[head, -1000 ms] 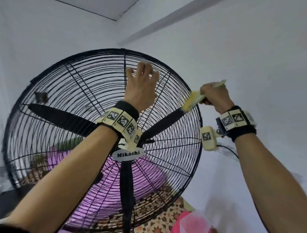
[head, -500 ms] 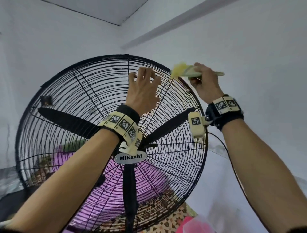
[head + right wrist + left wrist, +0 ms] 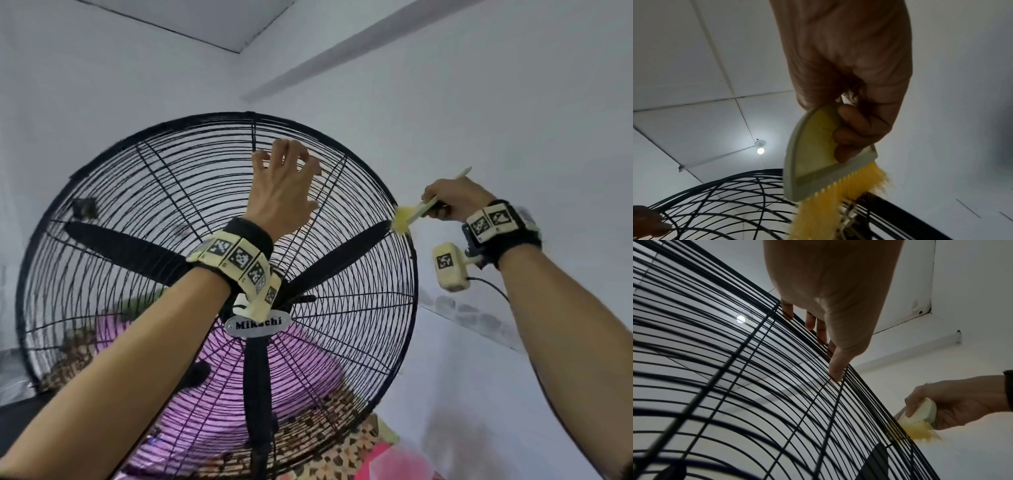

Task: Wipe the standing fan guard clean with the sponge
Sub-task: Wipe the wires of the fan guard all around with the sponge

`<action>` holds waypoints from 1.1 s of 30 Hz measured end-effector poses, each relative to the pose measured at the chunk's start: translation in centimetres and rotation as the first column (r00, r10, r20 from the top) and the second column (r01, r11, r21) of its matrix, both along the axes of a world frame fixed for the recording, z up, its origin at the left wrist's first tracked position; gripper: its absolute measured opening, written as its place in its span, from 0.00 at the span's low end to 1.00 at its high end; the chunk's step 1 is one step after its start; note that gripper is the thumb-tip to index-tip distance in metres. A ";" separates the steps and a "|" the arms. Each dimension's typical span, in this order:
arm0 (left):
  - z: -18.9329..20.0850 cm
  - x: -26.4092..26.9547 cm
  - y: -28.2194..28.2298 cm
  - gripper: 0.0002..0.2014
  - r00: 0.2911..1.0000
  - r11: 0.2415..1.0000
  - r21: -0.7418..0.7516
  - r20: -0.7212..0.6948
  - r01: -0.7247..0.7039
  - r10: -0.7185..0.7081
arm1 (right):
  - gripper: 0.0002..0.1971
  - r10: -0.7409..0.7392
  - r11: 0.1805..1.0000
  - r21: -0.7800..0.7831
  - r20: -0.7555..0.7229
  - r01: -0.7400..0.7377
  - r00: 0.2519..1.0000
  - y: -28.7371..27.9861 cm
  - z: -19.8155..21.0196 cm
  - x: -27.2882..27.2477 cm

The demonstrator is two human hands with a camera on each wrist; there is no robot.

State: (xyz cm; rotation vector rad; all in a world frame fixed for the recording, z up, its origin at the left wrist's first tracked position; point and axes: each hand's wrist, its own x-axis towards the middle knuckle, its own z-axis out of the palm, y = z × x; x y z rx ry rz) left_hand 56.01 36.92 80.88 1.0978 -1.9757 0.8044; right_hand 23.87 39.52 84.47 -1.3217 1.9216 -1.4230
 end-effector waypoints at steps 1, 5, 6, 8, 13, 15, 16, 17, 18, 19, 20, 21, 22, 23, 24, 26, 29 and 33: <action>-0.1 -0.2 0.0 0.28 1.000 1.000 -0.002 0.004 -0.006 0.006 | 0.09 0.002 1.000 -0.018 0.001 -0.002 1.000 0.0 0.3 0.3; -0.2 -0.1 0.0 0.28 1.000 0.999 -0.022 0.004 -0.028 0.028 | 0.07 0.119 0.969 -0.232 0.157 -0.080 0.980 -0.7 1.8 3.1; -0.2 0.1 -0.1 0.28 0.999 0.999 -0.024 0.004 -0.032 0.032 | 0.07 0.187 0.948 -0.297 0.226 -0.116 0.956 -1.1 2.1 4.0; -0.1 0.2 -0.2 0.28 0.999 0.999 -0.021 0.009 -0.035 0.035 | 0.07 0.323 0.896 -0.407 0.322 -0.178 0.890 -1.9 2.6 6.3; 0.0 -0.2 -0.3 0.28 1.000 1.000 -0.011 0.007 -0.030 0.030 | 0.03 0.372 0.858 -0.491 0.389 -0.152 0.843 -2.8 3.3 9.4; -0.1 -0.3 -0.4 0.28 1.000 1.000 -0.012 0.007 -0.029 0.029 | 0.05 0.361 0.873 -0.466 0.420 -0.143 0.832 -2.8 2.3 8.4; -0.1 -0.3 -0.5 0.28 1.000 1.000 -0.014 0.007 -0.028 0.028 | 0.06 0.345 0.883 -0.451 0.438 -0.129 0.830 -2.7 1.6 7.5; -0.2 -0.4 -0.5 0.28 1.000 1.000 -0.014 0.006 -0.028 0.028 | 0.05 0.323 0.893 -0.438 0.459 -0.105 0.828 -2.6 0.6 6.4; -0.2 -0.5 -0.5 0.28 1.000 1.000 -0.013 0.007 -0.026 0.026 | 0.04 0.294 0.903 -0.424 0.479 -0.075 0.827 -2.4 -0.4 5.1; -0.2 -0.6 -0.6 0.28 1.000 1.000 -0.015 0.007 -0.026 0.026 | 0.02 0.269 0.911 -0.409 0.492 -0.053 0.828 -2.2 -1.4 3.8; -0.2 -0.7 -0.6 0.28 1.000 0.999 -0.019 0.005 -0.027 0.027 | 0.02 0.243 0.921 -0.388 0.495 -0.038 0.834 -1.9 -2.3 2.6; -0.3 -0.8 -0.6 0.27 1.000 0.999 -0.022 0.001 -0.029 0.029 | 0.04 0.221 0.931 -0.364 0.492 -0.032 0.842 -1.8 -3.1 1.5; -0.3 -0.9 -0.6 0.27 1.000 0.999 -0.021 -0.002 -0.028 0.028 | 0.05 0.204 0.940 -0.341 0.490 -0.029 0.848 -1.8 -3.8 0.7; -0.3 -0.9 -0.6 0.27 1.000 0.999 -0.021 -0.002 -0.026 0.026 | 0.05 0.195 0.944 -0.328 0.488 -0.029 0.850 -1.8 -4.2 0.2; -0.3 -1.0 -0.6 0.27 1.000 1.000 -0.022 -0.002 -0.022 0.022 | 0.04 0.193 0.946 -0.322 0.486 -0.030 0.852 -1.8 -4.3 0.0; -0.4 -1.0 -0.7 0.27 1.000 0.999 -0.030 -0.005 -0.016 0.016 | 0.03 0.207 0.940 -0.340 0.478 -0.037 0.853 -2.0 -3.7 0.4; -0.4 -0.7 -0.8 0.27 1.000 0.999 -0.033 -0.005 -0.019 0.019 | 0.01 0.273 0.910 -0.406 0.444 -0.080 0.853 -2.5 -1.3 3.0; -0.4 -0.6 -0.8 0.27 1.000 0.999 -0.032 -0.002 -0.018 0.017 | 0.02 0.367 0.864 -0.479 0.380 -0.158 0.849 -3.1 2.2 7.8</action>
